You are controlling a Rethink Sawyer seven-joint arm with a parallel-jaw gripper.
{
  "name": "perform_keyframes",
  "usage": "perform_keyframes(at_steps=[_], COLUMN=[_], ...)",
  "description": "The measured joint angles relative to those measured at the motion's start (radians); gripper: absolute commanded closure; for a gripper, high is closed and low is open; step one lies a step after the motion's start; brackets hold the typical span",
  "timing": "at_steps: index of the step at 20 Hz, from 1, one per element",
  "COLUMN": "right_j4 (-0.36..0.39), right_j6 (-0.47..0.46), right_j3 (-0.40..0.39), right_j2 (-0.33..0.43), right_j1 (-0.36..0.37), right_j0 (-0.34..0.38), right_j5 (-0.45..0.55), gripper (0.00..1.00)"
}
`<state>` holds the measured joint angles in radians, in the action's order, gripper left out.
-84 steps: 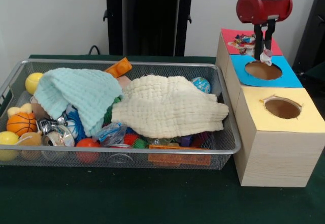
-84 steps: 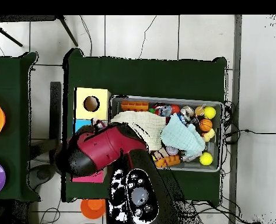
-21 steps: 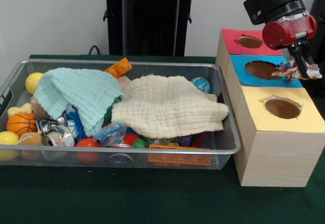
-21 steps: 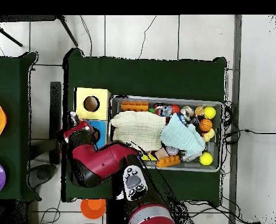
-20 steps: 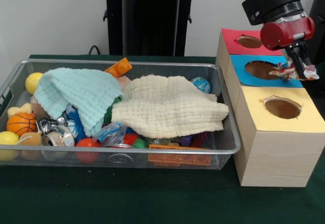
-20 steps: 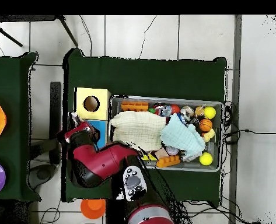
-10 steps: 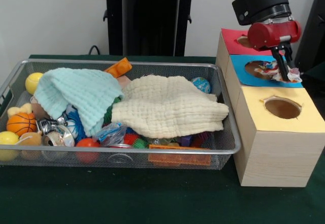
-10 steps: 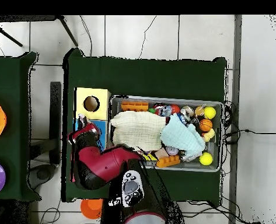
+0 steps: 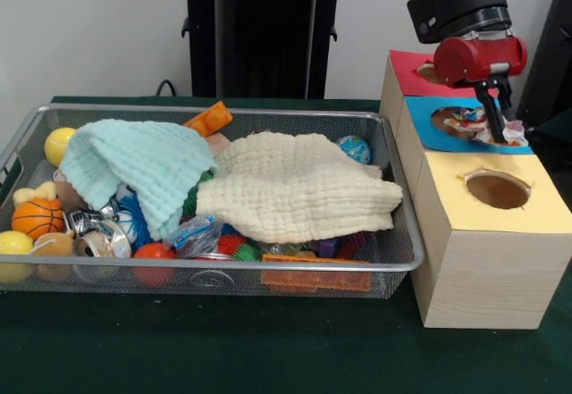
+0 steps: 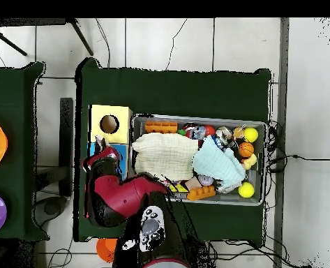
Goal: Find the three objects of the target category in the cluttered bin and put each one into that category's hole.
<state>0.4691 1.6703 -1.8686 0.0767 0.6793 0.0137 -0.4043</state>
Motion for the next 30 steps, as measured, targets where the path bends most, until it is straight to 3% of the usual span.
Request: perform_keyframes(at_steps=[15, 30], right_j4=[-0.076, -0.076], right_j6=[0.000, 0.000], right_j3=[0.176, 0.233], right_j2=[-0.007, -0.007], right_j1=[-0.064, -0.134], right_j0=[-0.006, -0.006], right_j5=[0.000, 0.009], gripper=[1.00, 1.00])
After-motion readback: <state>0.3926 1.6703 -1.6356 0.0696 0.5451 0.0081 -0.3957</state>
